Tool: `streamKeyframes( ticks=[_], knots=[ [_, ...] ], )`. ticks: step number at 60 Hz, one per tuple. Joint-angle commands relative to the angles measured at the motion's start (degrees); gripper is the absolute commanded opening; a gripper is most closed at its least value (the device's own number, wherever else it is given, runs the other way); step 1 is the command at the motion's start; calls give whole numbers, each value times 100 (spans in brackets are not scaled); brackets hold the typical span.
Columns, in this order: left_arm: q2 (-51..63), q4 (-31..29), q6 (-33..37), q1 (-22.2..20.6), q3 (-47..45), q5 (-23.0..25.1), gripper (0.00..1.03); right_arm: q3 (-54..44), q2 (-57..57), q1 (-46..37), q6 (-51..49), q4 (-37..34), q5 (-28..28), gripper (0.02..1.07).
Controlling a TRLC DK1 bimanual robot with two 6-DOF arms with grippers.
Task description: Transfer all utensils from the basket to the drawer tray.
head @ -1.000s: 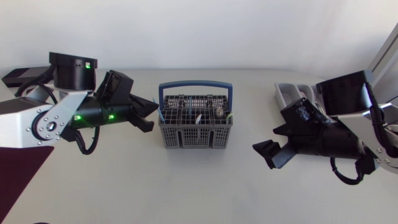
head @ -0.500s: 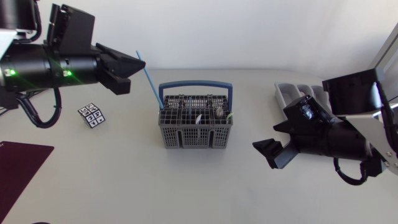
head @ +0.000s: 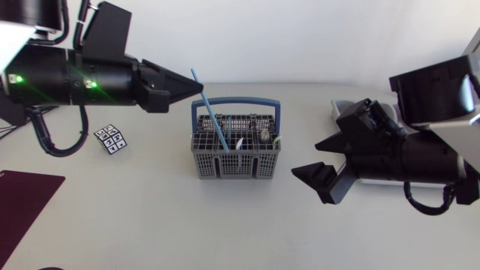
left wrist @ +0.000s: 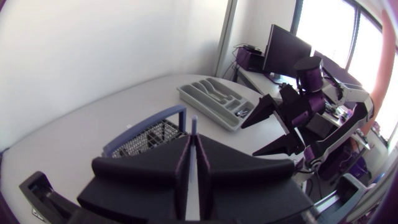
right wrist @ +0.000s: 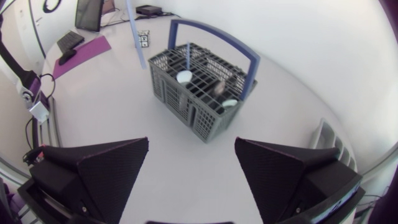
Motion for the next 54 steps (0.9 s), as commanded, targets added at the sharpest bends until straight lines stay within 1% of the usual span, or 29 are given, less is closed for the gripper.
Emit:
streamKeyframes(
  ticks=[1, 8, 16, 18, 20, 25, 31, 36, 40, 46, 54],
  knots=[
    [322, -57, -370, -16, 151, 315, 4, 321, 178, 116, 154, -121, -238, 102],
    [559, -92, -414, -69, 133, 658, 4, 655, 424, 363, 224, -182, -423, 102],
    [832, -136, -546, -60, 186, 1194, 4, 954, 828, 705, 242, -182, -493, 101],
    [911, -136, -572, -60, 204, 1291, 4, 1042, 969, 776, 242, -173, -660, 97],
    [964, -136, -590, -78, 230, 1361, 4, 1094, 1057, 784, 242, -165, -809, 96],
    [1113, -136, -669, -113, 274, 1589, 4, 1182, 1285, 776, 224, -147, -1020, 96],
    [1201, -145, -687, -192, 309, 1625, 4, 1200, 1487, 749, 189, -103, -1152, 89],
    [1280, -145, -695, -227, 353, 1668, 4, 1209, 1637, 784, 180, -59, -1179, 86],
    [1315, -145, -704, -236, 380, 1730, 4, 1209, 1751, 784, 180, 11, -1222, 81],
    [1342, -136, -713, -253, 388, 1730, 4, 1217, 1892, 820, 180, 134, -1249, 70],
    [1350, -127, -713, -253, 397, 1730, 4, 1217, 1936, 837, 206, 222, -1266, 48]
  ],
)
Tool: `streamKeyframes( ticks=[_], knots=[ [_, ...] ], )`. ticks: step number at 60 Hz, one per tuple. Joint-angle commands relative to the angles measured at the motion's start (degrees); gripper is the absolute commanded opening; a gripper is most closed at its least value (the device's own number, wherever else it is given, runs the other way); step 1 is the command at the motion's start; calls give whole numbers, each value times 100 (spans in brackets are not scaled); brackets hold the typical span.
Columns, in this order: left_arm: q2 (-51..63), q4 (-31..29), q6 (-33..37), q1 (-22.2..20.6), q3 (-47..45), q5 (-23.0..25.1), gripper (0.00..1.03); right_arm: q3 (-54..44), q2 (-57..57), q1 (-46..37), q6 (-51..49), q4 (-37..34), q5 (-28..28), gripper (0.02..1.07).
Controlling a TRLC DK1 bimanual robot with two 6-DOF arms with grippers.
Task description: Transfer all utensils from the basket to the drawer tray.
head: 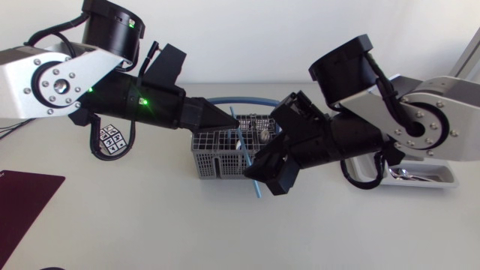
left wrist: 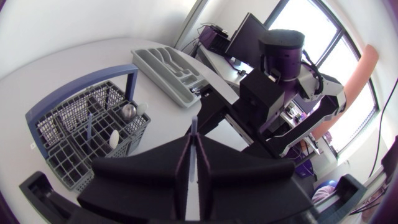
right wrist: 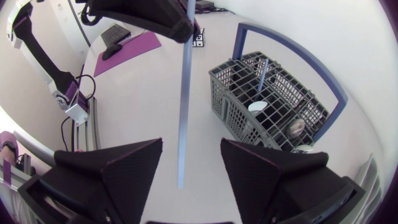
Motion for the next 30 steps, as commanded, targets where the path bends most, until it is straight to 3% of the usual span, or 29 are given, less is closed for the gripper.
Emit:
streamKeyframes(
  ticks=[1, 9, 30],
  knots=[
    [91, -18, -134, -46, 196, 93, 4, 122, 82, 66, 64, 69, -42, 45],
    [109, -18, -134, -55, 196, 93, 4, 96, 109, 101, 82, 157, -42, 27],
    [135, -9, -195, -63, 231, 102, 4, 43, 205, 180, 56, 219, -51, 10]
  ],
)
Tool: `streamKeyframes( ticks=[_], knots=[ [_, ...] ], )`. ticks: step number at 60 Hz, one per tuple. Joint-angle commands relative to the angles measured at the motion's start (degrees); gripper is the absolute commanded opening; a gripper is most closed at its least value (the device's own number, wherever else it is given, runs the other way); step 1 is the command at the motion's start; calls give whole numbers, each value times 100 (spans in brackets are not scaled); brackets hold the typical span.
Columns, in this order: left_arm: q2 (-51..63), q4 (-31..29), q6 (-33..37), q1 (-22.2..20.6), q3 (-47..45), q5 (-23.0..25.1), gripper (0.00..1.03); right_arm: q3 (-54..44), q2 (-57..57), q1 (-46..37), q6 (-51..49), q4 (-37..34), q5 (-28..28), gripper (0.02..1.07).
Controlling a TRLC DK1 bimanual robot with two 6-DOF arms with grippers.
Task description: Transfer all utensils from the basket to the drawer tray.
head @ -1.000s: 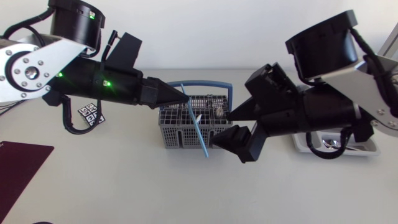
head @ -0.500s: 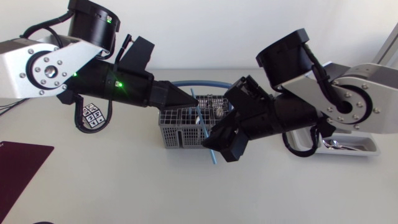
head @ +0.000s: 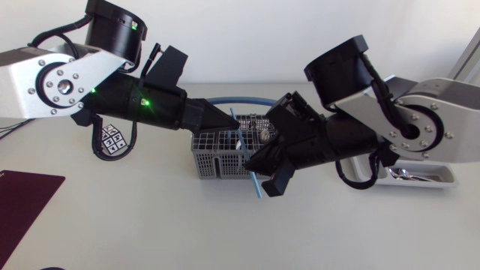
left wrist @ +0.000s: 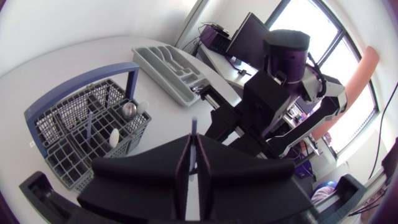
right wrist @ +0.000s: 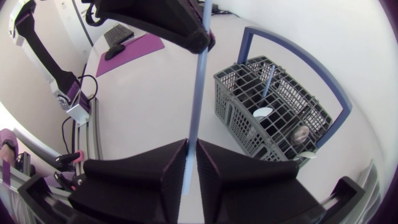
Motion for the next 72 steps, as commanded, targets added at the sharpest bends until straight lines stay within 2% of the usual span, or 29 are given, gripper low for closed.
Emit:
streamKeyframes(
  ticks=[1, 8, 11, 15, 19, 26, 36, 42, 57, 68, 72],
  knots=[
    [83, -12, -180, -61, 227, 102, 4, 34, 131, 58, 56, 66, -47, 10],
    [83, -12, -215, -52, 262, 102, 16, 26, 122, 66, 56, 57, -64, 8],
    [83, -12, -250, -35, 306, 93, 28, 17, 122, 66, 56, -5, -64, 8],
    [65, -12, -259, 35, 464, 93, 53, -27, 122, 66, 56, -75, -73, 8],
    [21, -12, -277, 158, 631, 93, 61, -106, 105, 66, 20, -128, -73, 8],
    [-40, 191, -444, 449, 877, 93, 67, -326, -36, 31, -76, -163, -73, 8],
    [-49, 639, -576, 809, 921, -56, 67, -423, -458, -558, -199, -435, -231, 8],
    [-31, 648, -101, 703, 666, -637, 67, -396, -642, -1270, -331, -673, -398, 8],
    [65, 648, 532, 449, 148, -1744, 67, -106, -555, -3150, -850, -1086, -548, 8],
    [74, 780, 910, 53, -257, -2614, 67, 325, 175, -4469, -982, -1077, -548, 8],
    [74, 885, 936, -26, -353, -2790, 67, 518, 588, -4785, -982, -1024, -521, 8]
  ],
)
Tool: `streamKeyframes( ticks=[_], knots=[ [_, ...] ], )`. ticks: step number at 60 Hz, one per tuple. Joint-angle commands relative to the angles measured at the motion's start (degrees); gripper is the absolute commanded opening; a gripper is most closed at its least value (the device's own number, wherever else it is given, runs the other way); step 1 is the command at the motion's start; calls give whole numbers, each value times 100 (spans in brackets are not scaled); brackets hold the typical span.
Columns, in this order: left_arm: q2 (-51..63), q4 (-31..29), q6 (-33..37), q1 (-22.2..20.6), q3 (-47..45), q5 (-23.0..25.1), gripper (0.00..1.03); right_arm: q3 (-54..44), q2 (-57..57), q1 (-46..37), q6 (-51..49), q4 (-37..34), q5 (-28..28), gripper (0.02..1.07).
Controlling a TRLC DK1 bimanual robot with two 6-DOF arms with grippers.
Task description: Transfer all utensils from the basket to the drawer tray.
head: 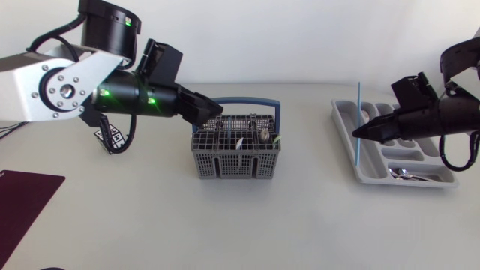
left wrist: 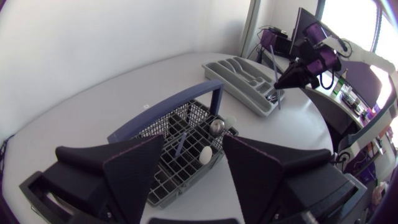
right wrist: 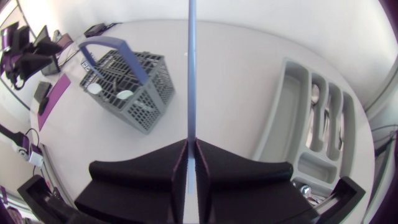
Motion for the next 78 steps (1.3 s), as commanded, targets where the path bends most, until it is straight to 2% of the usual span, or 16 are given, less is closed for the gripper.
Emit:
streamKeyframes(
  ticks=[1, 27, 49, 53, 58, 61, 66, 68, 72, 75, 78],
  knots=[
    [59, 144, 180, -125, -220, -189, 67, 267, 527, -324, -138, 23, -1, 8],
    [120, 337, 250, -573, -484, -919, 67, 1242, 2478, -984, 187, 348, 684, 8],
    [270, 1471, 408, -766, -1204, -1384, 67, 1901, 3559, -948, 486, 427, 1176, 11],
    [402, 1770, 496, -854, -1345, -1595, 67, 1954, 3665, -869, 521, 444, 1220, 11],
    [542, 2043, 523, -907, -1442, -1701, 67, 1954, 3779, -781, 574, 497, 1335, 15],
    [656, 2192, 593, -977, -1459, -1824, 67, 1945, 3849, -746, 574, 532, 1335, 21],
    [894, 2526, 628, -1047, -1486, -1964, 67, 1875, 3902, -729, 574, 620, 1335, 41],
    [973, 2631, 637, -1074, -1486, -2035, 67, 1831, 3902, -729, 574, 647, 1326, 50],
    [1113, 2895, 663, -1153, -1494, -2263, 67, 1734, 3867, -729, 574, 682, 1317, 77],
    [1175, 3036, 663, -1179, -1494, -2369, 67, 1638, 3814, -720, 565, 726, 1308, 91],
    [1245, 3150, 655, -1179, -1468, -2465, 67, 1532, 3753, -711, 548, 778, 1300, 95]
  ],
)
